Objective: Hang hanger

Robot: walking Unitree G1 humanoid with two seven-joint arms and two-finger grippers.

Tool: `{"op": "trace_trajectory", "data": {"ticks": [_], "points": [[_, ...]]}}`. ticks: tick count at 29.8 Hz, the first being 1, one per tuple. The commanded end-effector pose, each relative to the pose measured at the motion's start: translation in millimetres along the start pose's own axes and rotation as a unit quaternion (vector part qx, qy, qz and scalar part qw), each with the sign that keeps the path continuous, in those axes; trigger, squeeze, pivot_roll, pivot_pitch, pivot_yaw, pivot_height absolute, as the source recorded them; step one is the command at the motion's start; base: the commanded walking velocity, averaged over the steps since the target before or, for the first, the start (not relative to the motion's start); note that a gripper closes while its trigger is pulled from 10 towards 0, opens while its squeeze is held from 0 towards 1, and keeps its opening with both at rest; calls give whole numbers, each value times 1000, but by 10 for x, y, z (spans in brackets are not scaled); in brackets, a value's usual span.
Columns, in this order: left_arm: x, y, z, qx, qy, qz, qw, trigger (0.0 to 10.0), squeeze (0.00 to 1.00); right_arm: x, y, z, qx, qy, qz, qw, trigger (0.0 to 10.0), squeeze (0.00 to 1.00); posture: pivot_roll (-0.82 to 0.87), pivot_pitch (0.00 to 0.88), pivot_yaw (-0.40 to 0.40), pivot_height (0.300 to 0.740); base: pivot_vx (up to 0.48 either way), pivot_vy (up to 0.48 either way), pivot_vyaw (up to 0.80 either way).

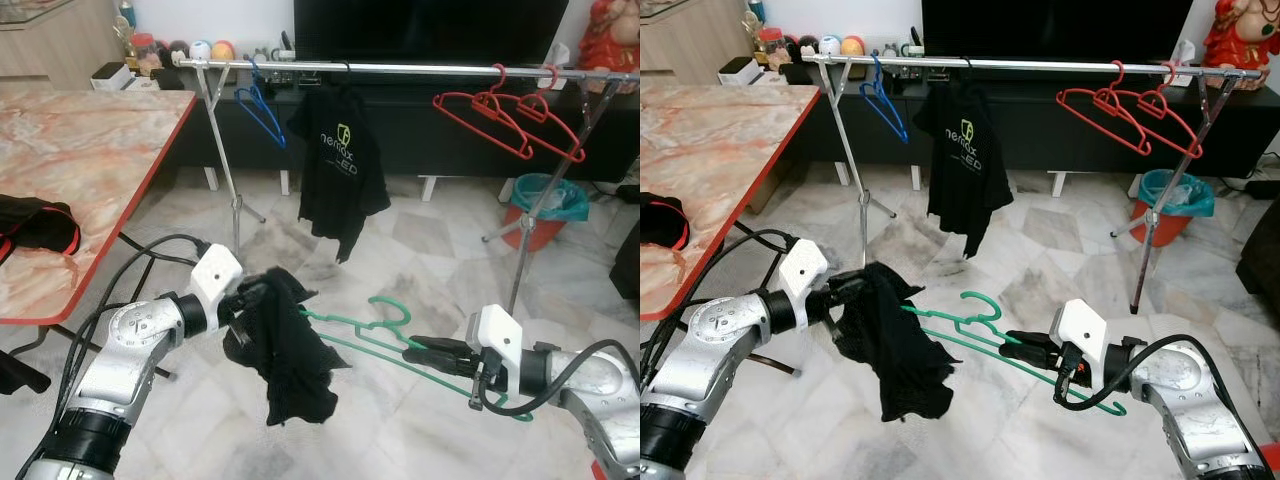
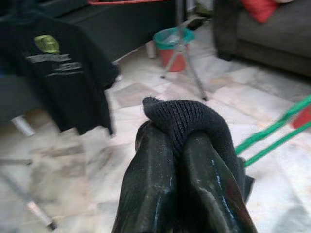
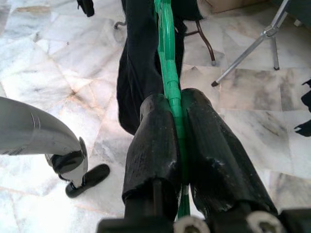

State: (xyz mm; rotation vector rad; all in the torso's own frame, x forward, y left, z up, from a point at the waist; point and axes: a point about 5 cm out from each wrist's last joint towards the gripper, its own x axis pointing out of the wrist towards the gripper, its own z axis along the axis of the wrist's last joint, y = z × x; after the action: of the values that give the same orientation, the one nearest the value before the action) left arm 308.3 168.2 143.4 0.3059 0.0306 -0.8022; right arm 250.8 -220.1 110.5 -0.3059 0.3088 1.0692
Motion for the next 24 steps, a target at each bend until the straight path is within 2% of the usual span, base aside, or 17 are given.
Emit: {"op": "trace_trajectory", "data": {"ticks": [1, 3, 4, 7, 9, 11, 12, 13, 14, 15, 18, 19, 20, 21, 22, 23, 24], "points": [[-14, 123, 77, 14, -19, 40, 999, 0, 0, -58, -28, 66, -24, 9, -7, 1000, 0, 0, 29, 22, 19, 740, 0, 0, 0], [-16, 144, 77, 14, -22, 50, 998, 0, 0, -67, -30, 62, -27, 15, -8, 1000, 0, 0, 29, 22, 19, 740, 0, 0, 0], [-43, 230, 67, 15, -26, 91, 995, 0, 0, -91, -77, 14, -36, 30, -32, 998, 0, 0, 26, 18, 19, 740, 0, 0, 0], [-123, 327, 34, 14, -26, 141, 990, 0, 0, -152, -179, -30, -39, 31, -99, 994, 0, 0, 27, 17, 18, 740, 0, 0, 0], [-157, 325, 0, 13, -21, 153, 988, 0, 0, -176, -246, -42, -43, 34, -150, 987, 0, 0, 23, 11, 19, 740, 0, 0, 0], [-157, 325, 0, 13, -21, 153, 988, 0, 0, -176, -246, -42, -43, 34, -150, 987, 0, 0, 23, 11, 19, 740, 0, 0, 0], [-152, 282, -45, 6, -17, 160, 987, 5529, 0, -161, -278, -30, -41, 20, -195, 980, 10000, 0, 18, 4, 19, 740, 0, 0, 0], [-136, 234, -80, -3, -15, 163, 987, 8431, 0, -136, -286, -2, -38, 1, -227, 973, 10000, 0, 17, 0, 18, 740, 0, 0, 0], [-120, 200, -91, -9, -17, 161, 987, 10000, 0, -117, -302, 17, -32, -12, -255, 966, 10000, 0, 13, 0, 17, 740, 0, 0, 0], [-108, 179, -98, -13, -19, 160, 987, 10000, 0, -106, -315, 27, -28, -19, -273, 961, 10000, 0, 13, 0, 17, 740, 0, 0, 0], [-44, 85, -115, -38, -33, 167, 985, 10000, 0, -23, -321, 96, -4, -64, -348, 935, 10000, 0, 0, 0, 12, 740, 0, 0, 0], [-14, 56, -120, -53, -39, 176, 982, 10000, 0, 26, -314, 108, 30, -92, -379, 920, 10000, 0, -10, 0, 10, 740, 0, 0, 0], [26, 29, -135, -76, -44, 197, 976, 10000, 0, 93, -299, 102, 76, -124, -414, 898, 10000, 0, -8, 0, 9, 740, 0, 0, 0], [26, 29, -135, -76, -44, 197, 976, 10000, 0, 93, -299, 102, 76, -124, -414, 898, 10000, 0, -8, 0, 9, 740, 0, 0, 0], [49, 25, -152, -100, -50, 223, 968, 10000, 0, 134, -281, 65, 97, -138, -443, 880, 10000, 0, -4, 0, 8, 740, 0, 0, 0], [53, 21, -159, -109, -54, 232, 965, 10000, 0, 147, -273, 43, 105, -140, -456, 873, 10000, 0, -5, 0, 8, 740, 0, 0, 0], [56, 10, -160, -118, -60, 244, 961, 10000, 0, 158, -264, -14, 133, -149, -483, 852, 10000, 0, -6, 0, 9, 740, 0, 0, 0]]}}
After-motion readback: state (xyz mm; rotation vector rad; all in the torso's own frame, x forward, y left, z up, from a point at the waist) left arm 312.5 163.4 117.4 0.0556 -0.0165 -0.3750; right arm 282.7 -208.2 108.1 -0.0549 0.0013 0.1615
